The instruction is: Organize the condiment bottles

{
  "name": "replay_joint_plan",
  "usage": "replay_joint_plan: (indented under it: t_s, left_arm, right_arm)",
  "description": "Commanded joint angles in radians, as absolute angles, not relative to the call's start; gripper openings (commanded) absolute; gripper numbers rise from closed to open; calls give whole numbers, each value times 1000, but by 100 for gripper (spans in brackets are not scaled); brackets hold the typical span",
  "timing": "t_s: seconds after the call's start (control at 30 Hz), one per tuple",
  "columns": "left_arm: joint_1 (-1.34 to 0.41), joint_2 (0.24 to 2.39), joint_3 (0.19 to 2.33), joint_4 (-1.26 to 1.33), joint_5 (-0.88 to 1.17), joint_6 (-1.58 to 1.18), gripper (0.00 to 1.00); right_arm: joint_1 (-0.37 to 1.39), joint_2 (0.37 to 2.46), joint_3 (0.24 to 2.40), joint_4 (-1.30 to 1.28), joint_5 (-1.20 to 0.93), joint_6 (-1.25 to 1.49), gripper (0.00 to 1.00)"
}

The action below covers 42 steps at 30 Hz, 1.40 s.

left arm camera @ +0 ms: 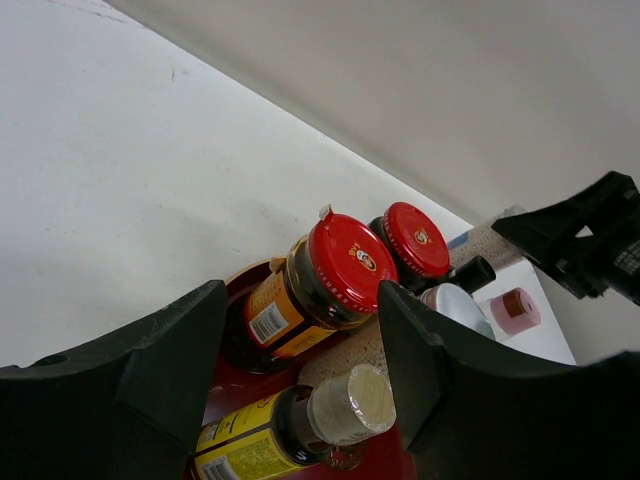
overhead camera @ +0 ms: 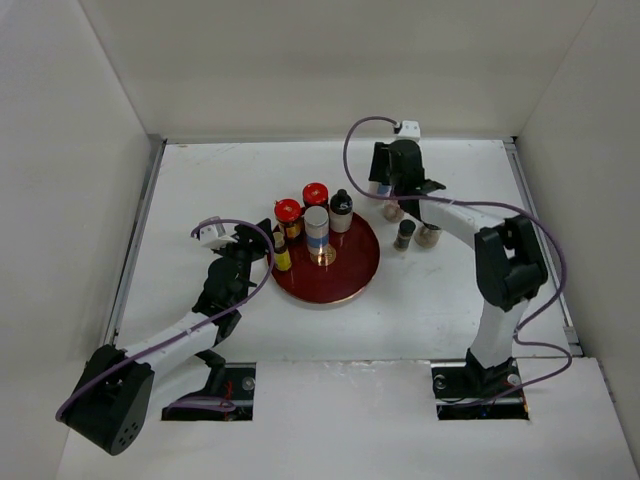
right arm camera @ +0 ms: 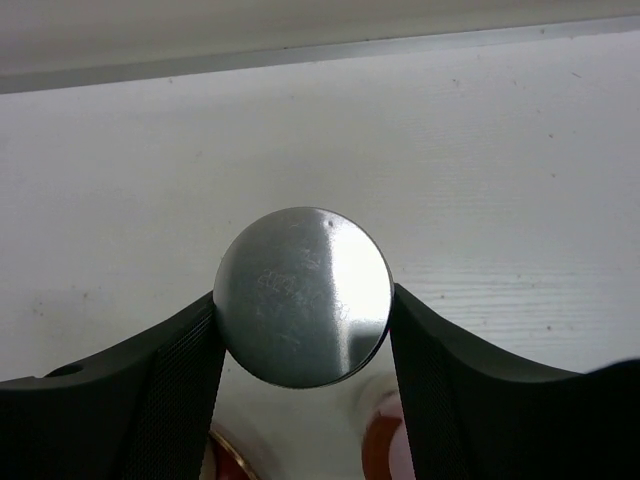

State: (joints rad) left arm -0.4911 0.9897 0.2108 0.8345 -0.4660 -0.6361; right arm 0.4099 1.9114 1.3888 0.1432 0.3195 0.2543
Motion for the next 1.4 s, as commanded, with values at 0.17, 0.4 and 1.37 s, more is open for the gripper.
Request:
replay_joint_plan:
  t_s: [0.17,0.4,1.37]
  left_arm:
    - [-485,963,204,893,-468,-641,60]
    - [-492,969,207,899,-466,-641,60]
    - [-455,911,175,899,-472,-678,78]
  right_arm:
    - [484,1527,1149,414,396,255,56]
    - [551,1376,964,414,411,284,55]
    - [759,1477,830,494,503,268,85]
